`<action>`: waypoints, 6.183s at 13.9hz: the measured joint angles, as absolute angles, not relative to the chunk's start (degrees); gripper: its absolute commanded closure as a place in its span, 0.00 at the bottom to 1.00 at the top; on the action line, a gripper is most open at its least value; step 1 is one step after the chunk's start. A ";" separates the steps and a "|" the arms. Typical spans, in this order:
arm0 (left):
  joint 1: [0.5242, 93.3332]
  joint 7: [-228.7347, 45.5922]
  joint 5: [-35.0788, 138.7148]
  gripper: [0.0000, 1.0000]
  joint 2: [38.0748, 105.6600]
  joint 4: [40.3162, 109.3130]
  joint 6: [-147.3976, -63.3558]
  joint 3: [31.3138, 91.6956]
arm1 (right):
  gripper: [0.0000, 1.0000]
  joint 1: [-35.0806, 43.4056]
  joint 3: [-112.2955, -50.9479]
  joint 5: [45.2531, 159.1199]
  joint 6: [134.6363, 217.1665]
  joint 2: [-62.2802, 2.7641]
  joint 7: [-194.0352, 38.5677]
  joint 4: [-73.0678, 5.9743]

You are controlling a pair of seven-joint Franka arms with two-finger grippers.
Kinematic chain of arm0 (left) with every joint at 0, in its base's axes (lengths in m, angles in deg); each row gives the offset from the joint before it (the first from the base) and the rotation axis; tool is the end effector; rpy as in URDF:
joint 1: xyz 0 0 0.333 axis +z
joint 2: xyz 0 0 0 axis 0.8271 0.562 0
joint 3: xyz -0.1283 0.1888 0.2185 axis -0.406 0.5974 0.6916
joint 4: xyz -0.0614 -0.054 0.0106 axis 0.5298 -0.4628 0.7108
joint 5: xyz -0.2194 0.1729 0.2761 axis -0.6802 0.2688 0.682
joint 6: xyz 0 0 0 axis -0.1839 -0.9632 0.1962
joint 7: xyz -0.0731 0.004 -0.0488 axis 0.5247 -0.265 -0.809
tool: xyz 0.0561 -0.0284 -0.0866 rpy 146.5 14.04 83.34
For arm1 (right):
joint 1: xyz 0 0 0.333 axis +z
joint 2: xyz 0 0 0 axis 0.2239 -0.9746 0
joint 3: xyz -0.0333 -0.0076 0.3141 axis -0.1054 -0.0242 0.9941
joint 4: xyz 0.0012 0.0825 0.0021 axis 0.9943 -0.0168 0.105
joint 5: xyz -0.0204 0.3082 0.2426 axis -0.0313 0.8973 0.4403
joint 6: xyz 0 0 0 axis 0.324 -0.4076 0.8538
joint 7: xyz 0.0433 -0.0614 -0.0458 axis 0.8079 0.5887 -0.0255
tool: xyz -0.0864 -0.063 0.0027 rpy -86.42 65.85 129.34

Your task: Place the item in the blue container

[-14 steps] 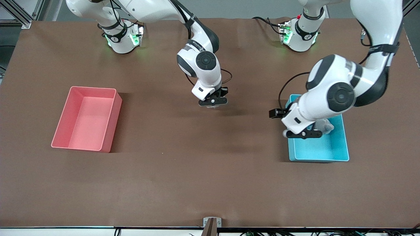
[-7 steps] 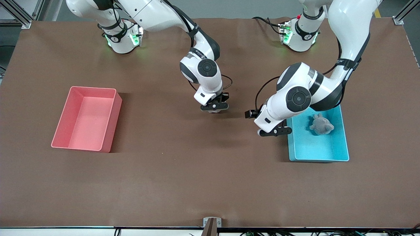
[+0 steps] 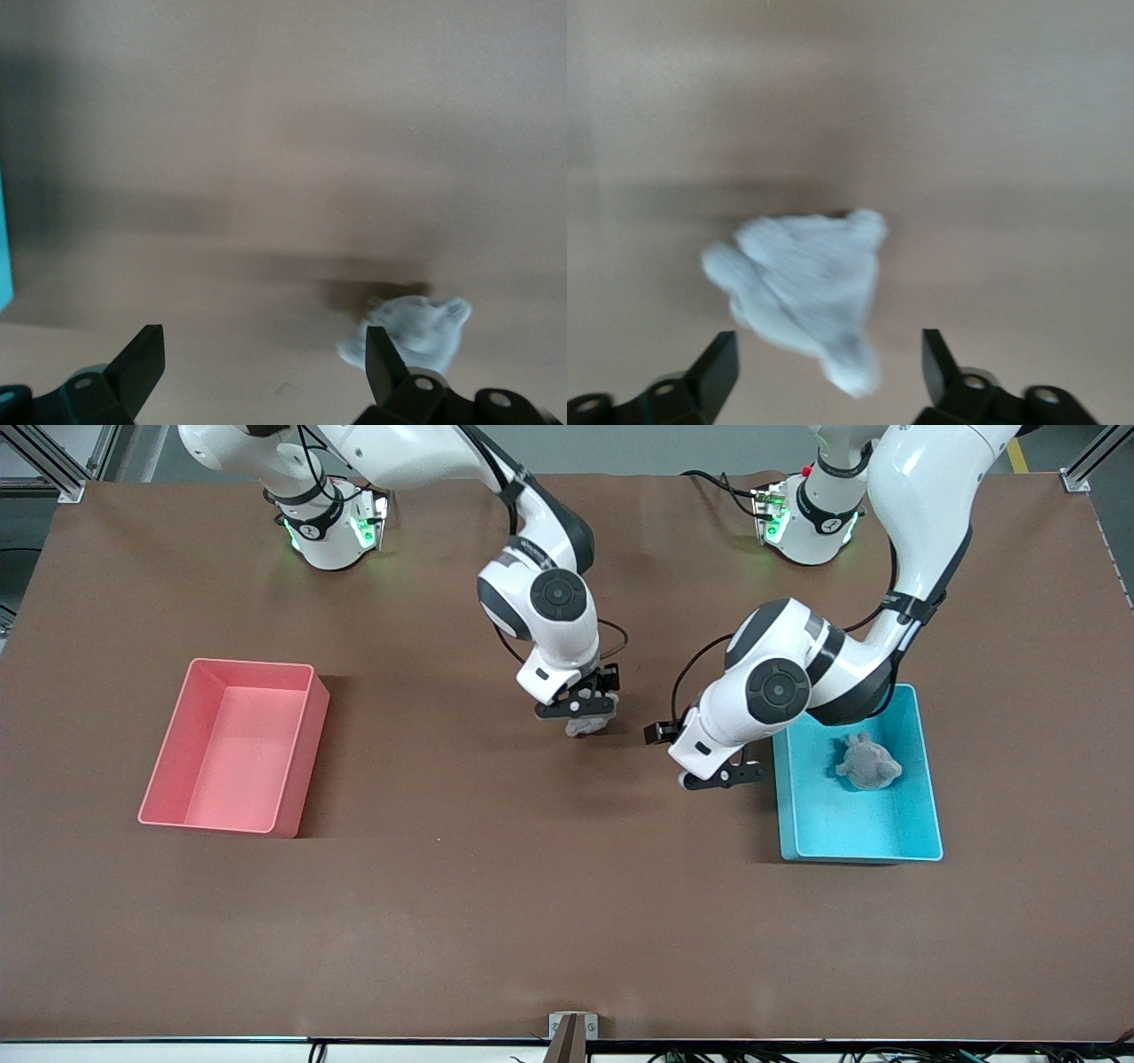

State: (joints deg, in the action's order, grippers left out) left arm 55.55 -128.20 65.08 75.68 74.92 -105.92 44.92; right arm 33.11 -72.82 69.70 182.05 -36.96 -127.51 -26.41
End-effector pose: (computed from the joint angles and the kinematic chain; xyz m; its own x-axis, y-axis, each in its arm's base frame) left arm 0.5501 -0.3368 0.3181 0.9640 0.1324 -0.2305 0.1559 -0.9840 0.0867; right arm 0.4486 0.5208 0.3188 0.9963 0.0342 -0.0791 0.0299 -0.9980 -0.0560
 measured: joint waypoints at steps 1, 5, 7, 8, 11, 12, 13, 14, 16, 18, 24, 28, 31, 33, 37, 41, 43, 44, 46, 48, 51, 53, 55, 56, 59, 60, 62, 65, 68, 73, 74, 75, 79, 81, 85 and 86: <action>55.09 -128.82 65.08 0.00 75.68 74.91 -106.16 44.91 | 0.00 32.05 -72.93 69.68 176.67 -33.37 -127.50 -26.08; 53.60 -131.95 65.08 0.00 76.14 74.94 -107.74 44.91 | 0.00 25.58 -73.06 69.61 161.36 -16.69 -122.00 -29.68; 52.17 -134.59 65.08 0.00 77.28 74.99 -110.06 44.93 | 0.00 21.34 -73.14 69.60 158.13 -9.65 -116.38 -33.95; 51.60 -135.87 65.08 0.00 78.14 75.03 -111.84 44.94 | 0.00 18.69 -73.19 69.59 156.20 -6.80 -113.32 -35.58; 50.09 -140.29 65.12 0.00 81.52 75.14 -117.33 45.05 | 0.00 9.05 -73.38 69.54 152.15 -1.75 -101.67 -38.02; 49.36 -142.19 65.51 0.00 82.66 75.17 -118.18 45.17 | 0.00 5.22 -73.46 69.53 151.64 -1.20 -96.85 -38.31; 48.67 -144.77 66.61 0.00 83.72 75.18 -118.71 45.23 | 0.00 1.28 -73.54 69.52 151.53 -1.06 -91.98 -38.45; 48.11 -147.94 67.99 0.00 84.66 75.19 -119.07 45.29 | 0.00 -2.87 -73.62 69.51 151.60 -1.09 -87.13 -38.59; 47.04 -153.73 69.71 0.00 85.91 75.19 -119.33 45.31 | 0.00 -10.14 -73.79 69.51 152.11 -1.16 -80.19 -38.89; 45.96 -156.68 70.01 0.03 86.33 75.22 -119.35 45.31 | 0.00 -14.04 -73.82 69.47 152.94 -1.15 -77.62 -38.87; 45.41 -157.54 70.04 0.59 87.41 76.30 -119.35 45.41 | 0.00 -14.93 -73.26 67.37 154.38 -1.15 -77.42 -34.53; 45.37 -157.54 71.05 1.00 87.66 76.21 -119.40 45.31 | 0.00 -14.98 -73.23 67.13 154.50 -2.08 -77.53 -27.68; 45.42 -157.54 71.07 1.00 87.61 75.94 -119.40 45.31 | 0.00 -15.11 -73.23 67.08 154.56 -5.80 -77.54 -20.33; 45.94 -157.46 71.42 1.00 87.44 75.47 -119.38 45.38 | 0.00 -15.23 -73.24 67.08 154.55 -7.60 -77.58 -17.53; 48.82 -154.03 72.28 1.00 84.39 71.29 -110.68 45.41 | 0.00 -16.67 -73.27 67.07 154.39 -8.41 -77.63 -16.73; 54.84 -141.76 72.39 1.00 76.45 69.56 -99.54 45.46 | 0.00 -17.25 -73.22 67.07 154.28 -8.40 -77.59 -16.67; 60.25 -132.97 72.41 1.00 73.61 69.63 -94.99 45.56 | 0.00 -17.25 -73.15 67.07 154.25 -8.41 -77.59 -16.64; 63.27 -128.60 72.42 1.00 72.95 69.74 -93.46 45.61 | 0.00 -17.25 -73.13 67.07 154.23 -8.41 -77.60 -16.63; 69.12 -120.71 72.42 1.00 72.73 69.95 -91.03 45.65 | 0.00 -17.25 -73.10 67.07 154.21 -8.41 -77.60 -16.61; 73.78 -115.09 72.42 0.97 72.73 70.32 -89.14 45.68 | 0.00 -17.26 -73.11 67.07 154.20 -8.41 -77.60 -16.57; 78.45 -110.92 72.42 0.57 73.04 71.60 -88.48 45.70 | 0.00 -17.26 -73.12 67.06 154.13 -8.41 -77.60 -16.47; 79.07 -110.73 73.15 0.02 74.11 71.79 -88.70 45.74 | 0.00 -17.26 -73.12 67.04 153.89 -8.40 -77.60 -16.36; 79.03 -110.78 74.20 0.00 74.89 71.77 -89.31 45.69 | 0.00 -17.26 -73.12 67.02 153.12 -8.40 -77.60 -16.33; 79.02 -110.80 74.29 0.00 74.95 71.72 -89.57 45.69 | 0.00 -17.26 -73.12 67.01 153.00 -8.40 -77.60 -16.33; 79.01 -110.81 74.31 0.00 74.81 69.41 -89.50 45.46 | 0.00 -17.26 -73.12 66.98 152.85 -8.40 -77.60 -16.32; 78.98 -110.81 74.31 0.00 74.66 67.51 -88.66 45.30 | 0.00 -17.26 -73.12 66.97 152.84 -8.40 -77.60 -16.32; 78.87 -110.78 74.31 0.00 74.02 61.56 -84.47 45.09 | 0.00 -17.26 -73.12 66.96 152.83 -8.40 -77.60 -16.28; 78.59 -110.48 74.30 0.00 72.47 52.99 -77.81 44.61 | 0.00 -17.26 -73.12 66.95 152.79 -8.40 -77.60 -16.26; 78.36 -110.38 74.30 0.00 69.49 50.27 -76.74 43.28 | 0.00 -17.26 -73.12 66.93 152.73 -8.40 -77.60 -16.23; 78.38 -101.22 74.30 0.00 60.76 49.90 -74.12 43.23 | 0.00 -17.26 -73.12 66.92 152.63 -8.40 -77.60 -16.19; 78.41 -98.46 74.30 0.00 60.23 49.94 -73.58 43.40 | 0.00 -17.26 -73.12 66.91 152.63 -8.40 -77.60 -16.19; 78.35 -96.38 74.30 0.00 59.78 49.92 -73.55 43.72 | 0.00 -17.26 -73.12 66.91 152.63 -8.40 -77.60 -16.19; 69.56 -92.96 70.43 0.00 54.04 50.99 -72.05 55.77 | 0.00 -17.26 -73.12 66.89 152.62 -8.40 -77.60 -16.17; 62.57 -91.70 68.56 0.00 50.80 53.13 -71.48 64.98 | 0.00 -17.26 -73.12 66.89 152.62 -8.40 -77.60 -16.17; 55.87 -89.98 65.24 0.00 47.02 58.96 -71.21 74.30 | 0.00 -17.26 -73.12 66.89 152.62 -8.40 -77.60 -16.16; 54.91 -90.01 64.81 0.00 45.90 60.44 -71.22 75.24 | 0.00 -17.26 -73.12 66.88 152.61 -8.40 -77.60 -16.17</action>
